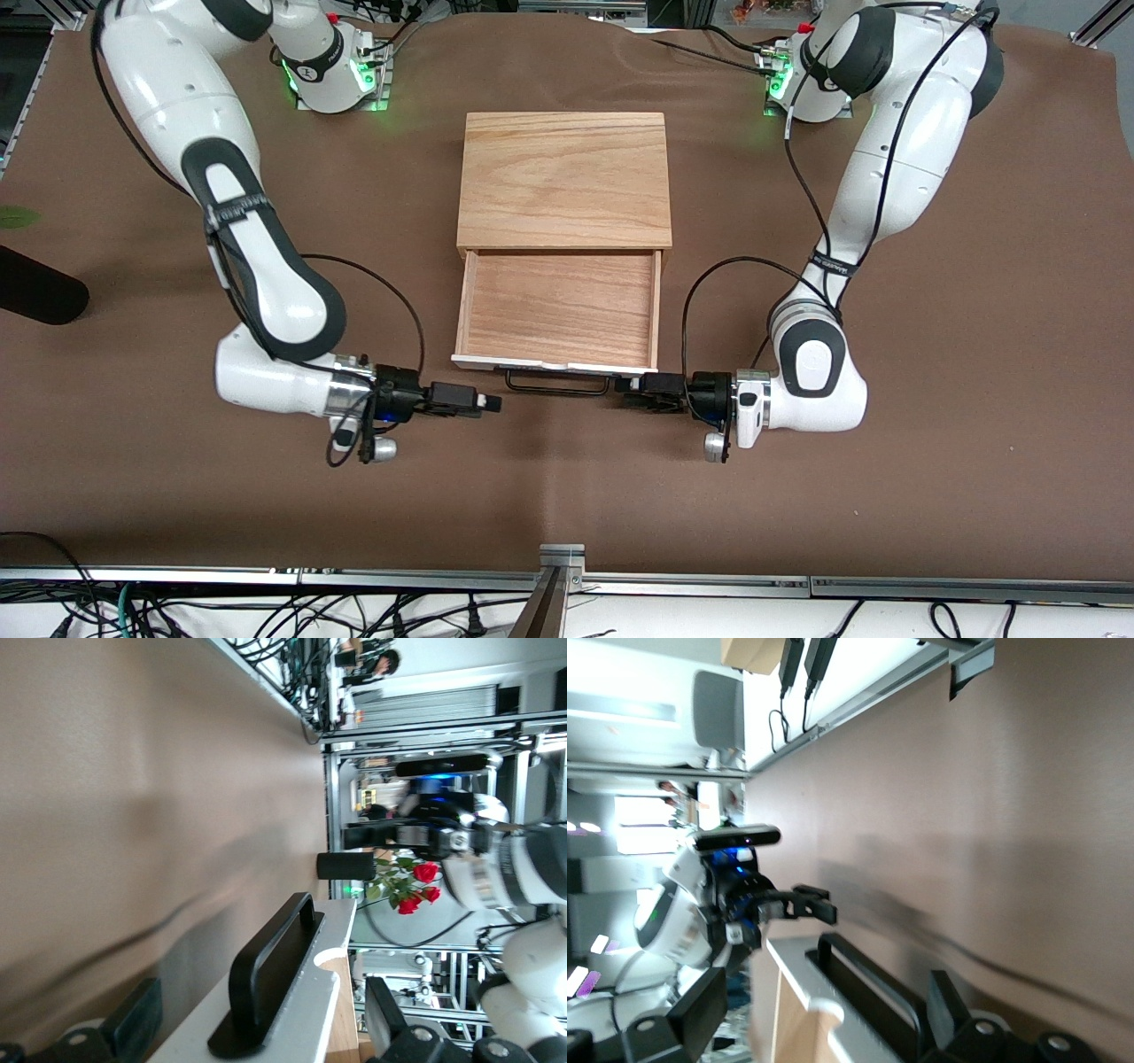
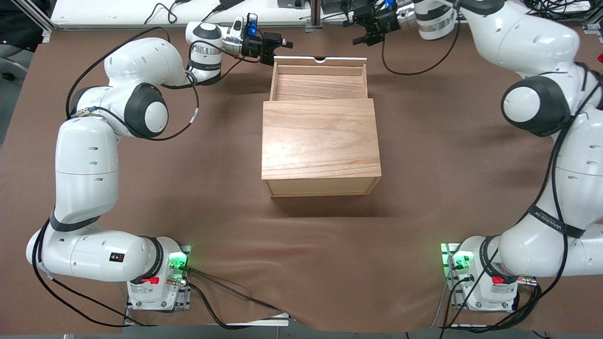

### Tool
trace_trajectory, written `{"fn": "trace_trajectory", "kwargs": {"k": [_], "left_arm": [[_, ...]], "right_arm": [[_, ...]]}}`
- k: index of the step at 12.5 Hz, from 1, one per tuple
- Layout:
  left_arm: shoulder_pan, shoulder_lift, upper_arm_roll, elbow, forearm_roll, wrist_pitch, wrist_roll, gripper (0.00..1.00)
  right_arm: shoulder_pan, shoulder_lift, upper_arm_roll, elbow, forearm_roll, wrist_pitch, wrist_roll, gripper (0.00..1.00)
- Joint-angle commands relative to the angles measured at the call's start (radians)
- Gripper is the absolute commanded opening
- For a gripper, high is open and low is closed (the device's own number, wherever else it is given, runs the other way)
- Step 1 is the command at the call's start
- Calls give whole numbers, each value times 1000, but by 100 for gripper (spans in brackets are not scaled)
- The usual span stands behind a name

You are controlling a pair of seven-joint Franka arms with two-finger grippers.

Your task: Pull top drawer with both arms simultaneously

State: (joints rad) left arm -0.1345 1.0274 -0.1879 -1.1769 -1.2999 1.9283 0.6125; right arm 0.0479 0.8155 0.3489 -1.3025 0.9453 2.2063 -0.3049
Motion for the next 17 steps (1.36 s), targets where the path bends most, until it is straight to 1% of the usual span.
{"fn": "trace_trajectory", "kwargs": {"k": [1, 2, 3, 5, 6, 7, 8, 9, 10, 11, 12, 13, 14, 16, 17], "left_arm": [[1, -104, 24, -9, 182, -9, -123, 100], [4, -146, 30, -9, 280, -11, -166, 100], [12, -186, 33, -9, 389, -17, -231, 100], [24, -268, 33, -10, 657, -38, -299, 100], [29, -305, 34, -20, 762, -64, -300, 100], [39, -331, 48, -21, 847, -95, -298, 100], [39, -357, 70, -21, 922, -127, -298, 100], [39, -378, 88, -21, 994, -149, -298, 100], [39, -401, 99, -21, 1071, -155, -300, 100], [39, -420, 99, -23, 1156, -152, -298, 100], [39, -428, 99, -23, 1248, -149, -296, 100], [42, -475, 99, -24, 1327, -150, -298, 100], [53, -509, 99, -24, 1375, -150, -298, 100], [84, -575, 100, -26, 1384, -150, -298, 100], [99, -613, 116, -41, 1386, -167, -298, 100]], "right_arm": [[-16, -255, -109, -223, -110, -116, 7, 100], [-19, -325, -148, -263, -176, -176, 7, 100], [-25, -399, -177, -305, -263, -212, 7, 100], [-54, -555, -206, -450, -406, -218, 0, 100], [-65, -632, -221, -508, -477, -220, -2, 100], [-69, -710, -229, -556, -573, -220, 0, 100], [-81, -783, -229, -601, -649, -240, 0, 100], [-92, -839, -235, -616, -669, -304, 1, 100], [-94, -883, -252, -613, -697, -371, 4, 100], [-94, -915, -252, -612, -785, -384, 12, 100], [-94, -932, -252, -604, -853, -382, 30, 100], [-94, -950, -252, -601, -875, -384, 59, 100], [-94, -973, -252, -601, -885, -395, 87, 100], [-94, -989, -249, -581, -954, -425, 118, 100], [-94, -987, -249, -571, -955, -448, 131, 100]]}}
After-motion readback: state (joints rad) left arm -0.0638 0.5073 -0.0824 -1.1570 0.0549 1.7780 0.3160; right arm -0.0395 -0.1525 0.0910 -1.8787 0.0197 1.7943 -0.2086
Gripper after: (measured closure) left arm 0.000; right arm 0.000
